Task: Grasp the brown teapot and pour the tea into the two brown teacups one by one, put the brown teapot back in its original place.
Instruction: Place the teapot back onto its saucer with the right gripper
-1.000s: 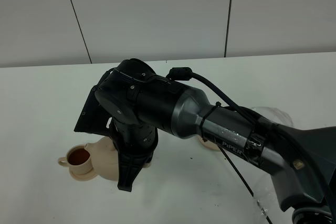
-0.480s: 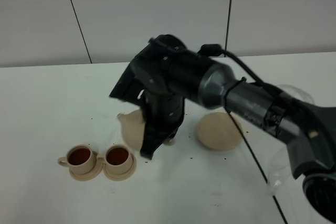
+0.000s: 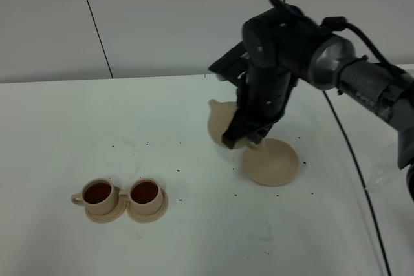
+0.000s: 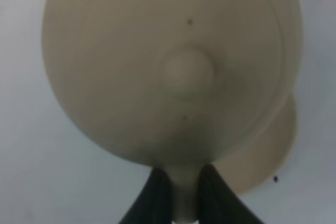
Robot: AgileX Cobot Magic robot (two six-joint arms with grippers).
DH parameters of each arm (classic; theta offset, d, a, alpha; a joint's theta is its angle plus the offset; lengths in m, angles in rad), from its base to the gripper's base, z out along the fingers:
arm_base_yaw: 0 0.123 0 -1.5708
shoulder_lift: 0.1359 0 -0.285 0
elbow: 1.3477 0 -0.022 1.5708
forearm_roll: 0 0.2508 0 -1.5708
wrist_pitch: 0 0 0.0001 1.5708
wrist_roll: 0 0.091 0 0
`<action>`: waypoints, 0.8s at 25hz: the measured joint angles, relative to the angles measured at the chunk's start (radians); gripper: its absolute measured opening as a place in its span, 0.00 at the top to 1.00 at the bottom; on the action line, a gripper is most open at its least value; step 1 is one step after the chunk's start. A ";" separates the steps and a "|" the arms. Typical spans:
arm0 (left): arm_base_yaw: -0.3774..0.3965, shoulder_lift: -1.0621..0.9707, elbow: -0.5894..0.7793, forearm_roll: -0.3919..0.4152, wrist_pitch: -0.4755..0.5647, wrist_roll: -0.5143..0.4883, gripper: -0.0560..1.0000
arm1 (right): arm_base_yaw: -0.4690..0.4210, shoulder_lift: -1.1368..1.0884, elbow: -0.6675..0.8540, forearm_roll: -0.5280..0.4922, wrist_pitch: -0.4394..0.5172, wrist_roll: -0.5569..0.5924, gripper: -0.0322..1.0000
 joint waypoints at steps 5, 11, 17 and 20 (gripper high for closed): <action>0.000 0.000 0.000 0.000 0.000 0.000 0.71 | -0.050 -0.004 0.085 0.010 0.000 0.001 0.88; 0.000 0.000 0.000 0.000 0.000 0.000 0.71 | -0.081 -0.008 0.158 0.002 0.001 0.001 0.88; 0.000 0.000 0.000 0.000 0.000 0.000 0.71 | -0.081 -0.053 0.174 -0.029 0.000 0.016 0.88; 0.000 0.000 0.000 0.000 0.000 0.000 0.71 | -0.081 -0.056 0.185 -0.029 -0.003 0.029 0.88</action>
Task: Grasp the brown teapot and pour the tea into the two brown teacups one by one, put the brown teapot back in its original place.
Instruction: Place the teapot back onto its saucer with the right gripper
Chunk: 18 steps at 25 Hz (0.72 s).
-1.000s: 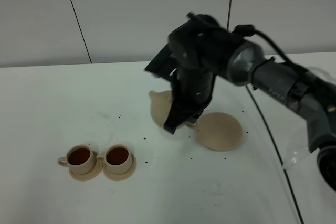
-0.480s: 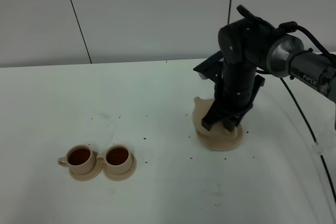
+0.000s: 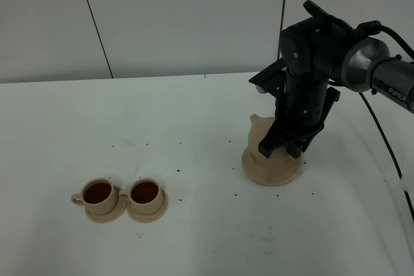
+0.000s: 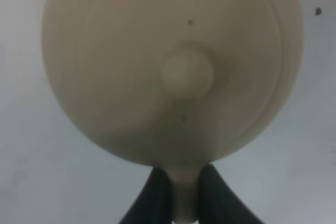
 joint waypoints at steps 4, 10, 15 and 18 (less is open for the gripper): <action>0.000 0.000 0.000 0.000 0.000 0.000 0.71 | 0.000 0.000 0.027 0.003 0.003 0.016 0.88; 0.000 0.000 0.000 0.000 0.000 0.000 0.71 | 0.000 0.000 0.050 0.023 -0.036 0.025 0.88; 0.000 0.000 0.000 0.000 0.000 0.000 0.71 | 0.002 0.000 0.078 0.023 -0.084 0.075 0.88; 0.000 0.000 0.000 0.000 0.000 0.000 0.71 | 0.008 0.000 0.078 0.023 -0.097 0.099 0.88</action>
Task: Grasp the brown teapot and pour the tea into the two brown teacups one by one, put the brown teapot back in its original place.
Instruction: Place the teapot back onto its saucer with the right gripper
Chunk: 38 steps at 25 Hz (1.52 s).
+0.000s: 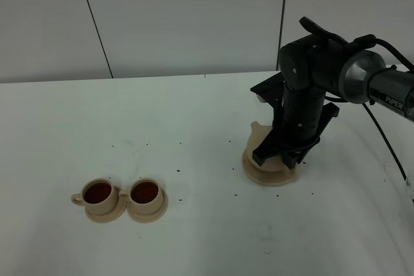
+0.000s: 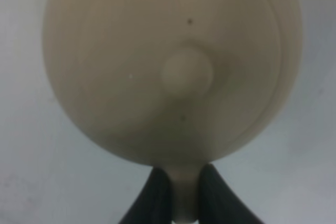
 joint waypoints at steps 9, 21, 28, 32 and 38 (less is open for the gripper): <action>0.000 0.000 0.000 0.000 0.000 0.000 0.71 | 0.011 -0.001 0.001 0.008 -0.001 0.039 0.88; 0.000 0.000 0.000 0.000 0.000 0.000 0.71 | 0.011 -0.001 0.024 0.012 -0.005 0.076 0.87; 0.000 0.000 0.000 0.000 0.000 0.000 0.71 | 0.012 -0.001 0.025 0.025 -0.011 0.076 0.81; 0.000 0.000 0.000 0.000 0.000 0.000 0.71 | 0.012 -0.001 0.025 0.029 -0.014 0.076 0.71; 0.000 0.000 0.000 0.000 0.000 0.000 0.71 | 0.012 -0.001 0.025 0.031 -0.016 0.076 0.58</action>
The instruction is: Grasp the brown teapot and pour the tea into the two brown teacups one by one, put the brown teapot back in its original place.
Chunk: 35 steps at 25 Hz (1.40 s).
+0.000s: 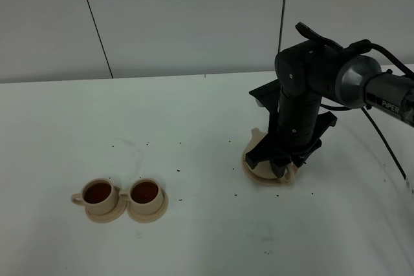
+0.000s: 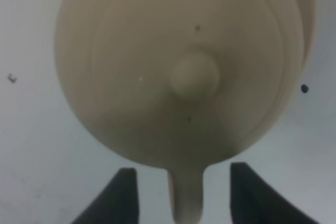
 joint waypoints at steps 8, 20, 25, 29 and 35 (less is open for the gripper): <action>0.000 0.000 0.000 0.000 0.000 0.000 0.71 | 0.000 -0.003 0.000 0.000 0.088 0.000 0.52; 0.000 0.000 0.000 0.000 0.000 0.000 0.71 | -0.026 -0.034 0.000 -0.024 0.106 0.001 0.52; 0.000 0.000 0.000 0.000 0.000 0.000 0.71 | -0.119 -0.034 0.000 -0.022 0.106 0.004 0.52; 0.000 0.000 0.000 0.000 0.000 0.000 0.71 | -0.227 -0.034 0.000 -0.019 0.106 0.004 0.52; 0.000 0.000 0.000 0.000 0.000 0.000 0.71 | -0.393 -0.034 0.000 0.072 0.106 0.005 0.52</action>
